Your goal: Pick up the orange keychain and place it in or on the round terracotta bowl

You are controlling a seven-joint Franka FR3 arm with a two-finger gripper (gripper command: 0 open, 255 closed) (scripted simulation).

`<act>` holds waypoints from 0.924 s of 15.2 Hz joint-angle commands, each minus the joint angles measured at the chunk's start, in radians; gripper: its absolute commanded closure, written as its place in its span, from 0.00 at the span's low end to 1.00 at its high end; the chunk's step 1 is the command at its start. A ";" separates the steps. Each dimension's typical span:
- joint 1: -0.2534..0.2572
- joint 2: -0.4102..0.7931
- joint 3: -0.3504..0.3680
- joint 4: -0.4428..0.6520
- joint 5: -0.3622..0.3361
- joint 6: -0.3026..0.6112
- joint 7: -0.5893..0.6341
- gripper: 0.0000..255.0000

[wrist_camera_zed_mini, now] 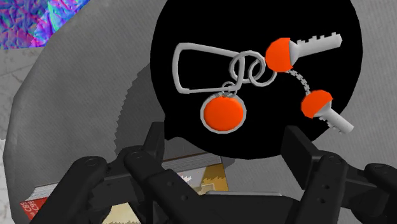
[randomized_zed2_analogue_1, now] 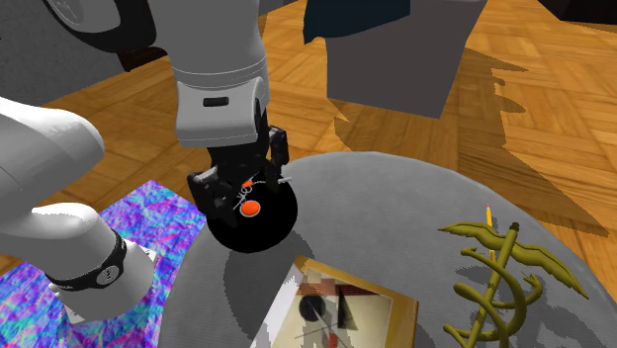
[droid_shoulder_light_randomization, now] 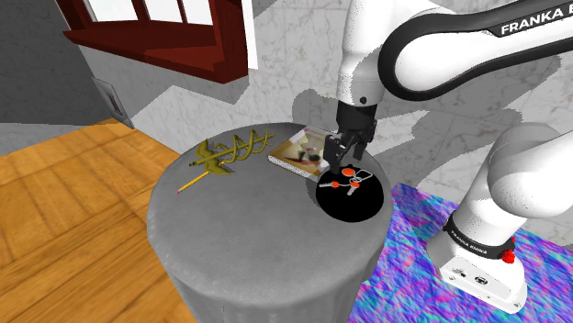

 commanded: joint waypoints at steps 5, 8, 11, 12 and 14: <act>-0.005 -0.019 -0.018 0.055 -0.015 -0.074 0.002 0.00; -0.009 -0.029 -0.033 0.108 -0.028 -0.137 0.004 0.00; -0.009 -0.029 -0.033 0.108 -0.028 -0.137 0.004 0.00; -0.009 -0.029 -0.033 0.108 -0.028 -0.137 0.004 0.00; -0.009 -0.029 -0.033 0.108 -0.028 -0.137 0.004 0.00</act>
